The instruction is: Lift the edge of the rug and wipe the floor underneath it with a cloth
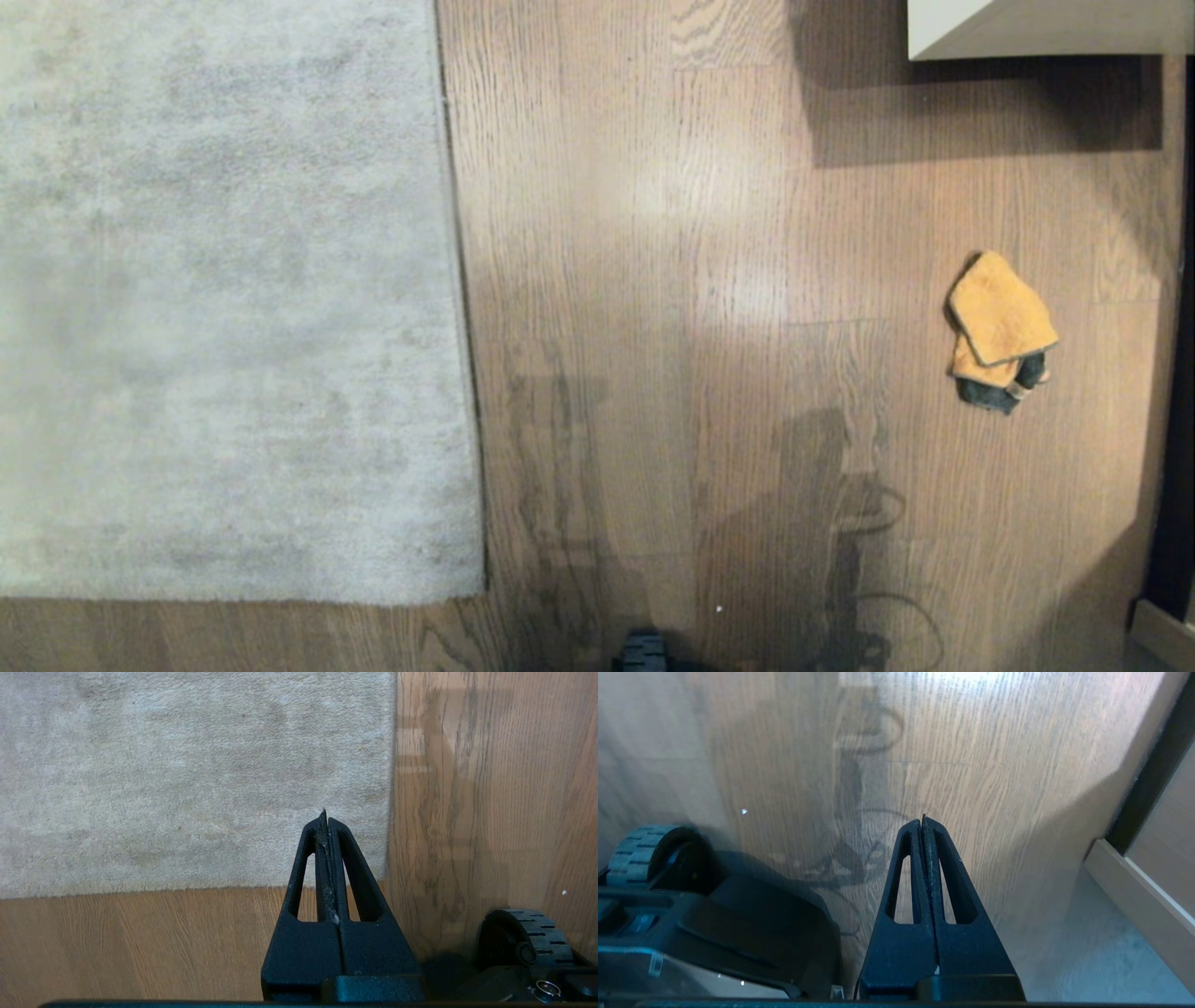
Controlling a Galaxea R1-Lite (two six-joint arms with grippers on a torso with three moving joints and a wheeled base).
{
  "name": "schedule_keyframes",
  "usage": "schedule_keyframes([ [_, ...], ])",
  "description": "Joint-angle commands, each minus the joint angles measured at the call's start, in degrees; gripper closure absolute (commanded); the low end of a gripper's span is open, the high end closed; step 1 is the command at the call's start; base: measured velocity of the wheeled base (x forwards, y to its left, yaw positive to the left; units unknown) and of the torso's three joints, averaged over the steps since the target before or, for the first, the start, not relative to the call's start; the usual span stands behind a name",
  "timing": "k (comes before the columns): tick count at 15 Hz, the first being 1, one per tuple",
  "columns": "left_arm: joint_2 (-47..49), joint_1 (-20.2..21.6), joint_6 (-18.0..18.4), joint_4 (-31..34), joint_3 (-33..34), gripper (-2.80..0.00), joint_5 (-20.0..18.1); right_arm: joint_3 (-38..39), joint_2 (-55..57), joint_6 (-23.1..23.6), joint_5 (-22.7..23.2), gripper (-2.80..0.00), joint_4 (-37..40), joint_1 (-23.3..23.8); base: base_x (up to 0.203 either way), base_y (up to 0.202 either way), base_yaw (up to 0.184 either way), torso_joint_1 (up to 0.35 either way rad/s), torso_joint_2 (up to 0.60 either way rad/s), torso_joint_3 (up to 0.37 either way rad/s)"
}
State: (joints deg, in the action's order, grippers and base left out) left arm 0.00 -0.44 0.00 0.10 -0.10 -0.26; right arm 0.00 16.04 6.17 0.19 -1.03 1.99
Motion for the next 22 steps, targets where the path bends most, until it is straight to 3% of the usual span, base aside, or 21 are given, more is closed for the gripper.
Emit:
schedule_keyframes([
  [1,0.0,0.0,0.0,0.0,0.0,0.00,0.0,0.0,-6.5,0.0,0.6,0.00,1.1,-1.3,0.000,0.000,0.000,0.000,0.00,0.000],
  [6,0.0,0.0,0.0,0.0,0.0,0.00,0.0,0.0,-15.8,-0.1,2.2,0.00,1.2,-2.1,0.000,0.000,0.000,0.000,0.00,0.000],
  [22,0.0,0.0,0.0,0.0,0.0,0.00,0.0,0.0,-16.0,-3.0,1.6,0.00,1.2,-2.1,0.000,0.000,0.000,0.000,0.00,0.000],
])
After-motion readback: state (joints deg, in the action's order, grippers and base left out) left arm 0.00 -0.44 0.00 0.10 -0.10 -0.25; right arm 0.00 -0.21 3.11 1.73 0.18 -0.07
